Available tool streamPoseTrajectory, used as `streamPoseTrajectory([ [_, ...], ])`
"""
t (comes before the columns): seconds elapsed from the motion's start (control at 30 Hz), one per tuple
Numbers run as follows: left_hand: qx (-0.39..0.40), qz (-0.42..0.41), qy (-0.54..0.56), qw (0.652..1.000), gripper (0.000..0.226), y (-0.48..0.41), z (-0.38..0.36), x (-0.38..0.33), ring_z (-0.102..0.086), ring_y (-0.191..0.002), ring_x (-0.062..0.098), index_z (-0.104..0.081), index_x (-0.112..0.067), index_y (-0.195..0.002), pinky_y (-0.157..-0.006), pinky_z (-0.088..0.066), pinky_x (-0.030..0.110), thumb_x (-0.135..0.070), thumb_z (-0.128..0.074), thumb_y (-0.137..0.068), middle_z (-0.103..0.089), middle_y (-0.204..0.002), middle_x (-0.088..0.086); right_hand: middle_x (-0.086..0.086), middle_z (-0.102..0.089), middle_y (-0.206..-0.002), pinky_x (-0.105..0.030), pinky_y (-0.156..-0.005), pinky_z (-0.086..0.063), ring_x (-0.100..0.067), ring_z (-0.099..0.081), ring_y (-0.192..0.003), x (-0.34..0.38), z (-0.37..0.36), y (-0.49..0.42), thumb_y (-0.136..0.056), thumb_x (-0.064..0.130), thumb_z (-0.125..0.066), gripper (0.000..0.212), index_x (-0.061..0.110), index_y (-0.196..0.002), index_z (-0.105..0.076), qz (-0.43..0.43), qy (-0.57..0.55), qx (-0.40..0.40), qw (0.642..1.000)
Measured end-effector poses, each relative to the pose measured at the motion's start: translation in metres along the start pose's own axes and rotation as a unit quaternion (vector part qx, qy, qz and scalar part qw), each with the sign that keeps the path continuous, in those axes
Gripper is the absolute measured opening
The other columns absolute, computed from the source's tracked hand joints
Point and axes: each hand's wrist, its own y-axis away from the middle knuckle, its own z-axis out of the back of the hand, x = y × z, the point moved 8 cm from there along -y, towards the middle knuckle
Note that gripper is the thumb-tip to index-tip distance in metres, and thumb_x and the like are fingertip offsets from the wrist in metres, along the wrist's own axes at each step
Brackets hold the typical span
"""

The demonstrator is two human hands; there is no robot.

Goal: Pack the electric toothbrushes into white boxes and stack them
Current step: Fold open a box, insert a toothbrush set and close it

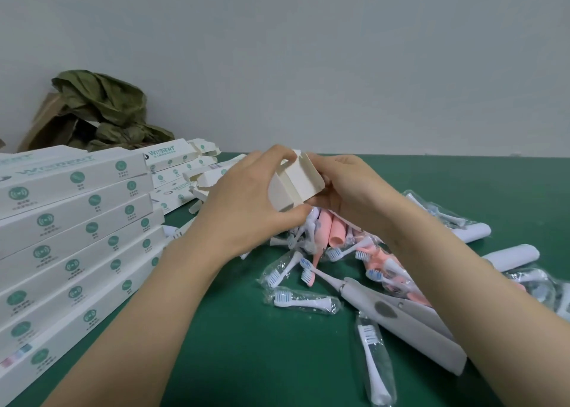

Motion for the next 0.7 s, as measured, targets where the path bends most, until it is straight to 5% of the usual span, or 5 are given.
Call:
streamPoseTrajectory([
  [0.17, 0.018, -0.02, -0.033, 0.999, 0.067, 0.002, -0.01, 0.004, -0.031, -0.088, -0.005, -0.045, -0.033, -0.125, -0.074, -0.03, 0.025, -0.055, -0.068, -0.066, -0.04, -0.103, -0.019, 0.009, -0.056, -0.045, -0.028, -0.073, -0.058, -0.008, -0.06, -0.055, -0.009, 0.003, -0.003, -0.099, 0.023, -0.048, 0.06, 0.015, -0.042, -0.065, -0.018, -0.004, 0.004, 1.0],
  [0.27, -0.016, -0.016, -0.03, 0.999, 0.061, 0.001, -0.008, 0.006, -0.035, -0.09, -0.001, -0.048, -0.027, -0.127, -0.074, -0.031, 0.024, -0.044, -0.069, -0.072, -0.048, -0.107, -0.013, 0.0, -0.063, -0.054, -0.032, -0.067, -0.059, -0.013, -0.061, -0.053, -0.011, 0.021, -0.004, -0.097, 0.018, -0.049, 0.031, 0.001, -0.08, -0.069, -0.022, 0.152, -0.048, 0.987],
  [0.37, -0.057, -0.011, -0.039, 0.998, 0.057, 0.0, 0.0, 0.01, -0.041, -0.094, 0.005, -0.049, -0.023, -0.128, -0.076, -0.032, 0.025, -0.033, -0.069, -0.076, -0.055, -0.114, -0.005, -0.002, -0.068, -0.075, -0.018, -0.051, -0.052, -0.006, -0.058, -0.052, -0.026, 0.017, 0.004, -0.088, 0.031, -0.064, 0.025, 0.006, -0.089, -0.067, -0.079, 0.545, 0.085, 0.83],
  [0.57, -0.051, -0.004, -0.05, 0.997, 0.058, 0.001, 0.0, 0.016, -0.046, -0.098, 0.012, -0.048, -0.023, -0.129, -0.077, -0.035, 0.029, -0.035, -0.068, -0.076, -0.055, -0.112, -0.002, 0.003, -0.067, -0.086, -0.019, -0.052, -0.041, -0.011, -0.054, -0.064, -0.068, 0.006, 0.032, -0.076, 0.051, -0.072, 0.044, 0.013, -0.099, -0.07, -0.209, 0.72, 0.253, 0.611],
  [0.7, -0.028, 0.004, -0.065, 0.997, 0.06, 0.002, -0.008, 0.019, -0.05, -0.108, 0.02, -0.048, -0.02, -0.132, -0.082, -0.042, 0.034, -0.034, -0.069, -0.077, -0.055, -0.119, 0.001, 0.001, -0.068, -0.089, -0.016, -0.053, -0.044, -0.009, -0.057, -0.065, -0.064, 0.008, 0.035, -0.085, 0.039, -0.066, 0.027, 0.014, -0.095, -0.068, -0.194, 0.668, 0.245, 0.675],
])
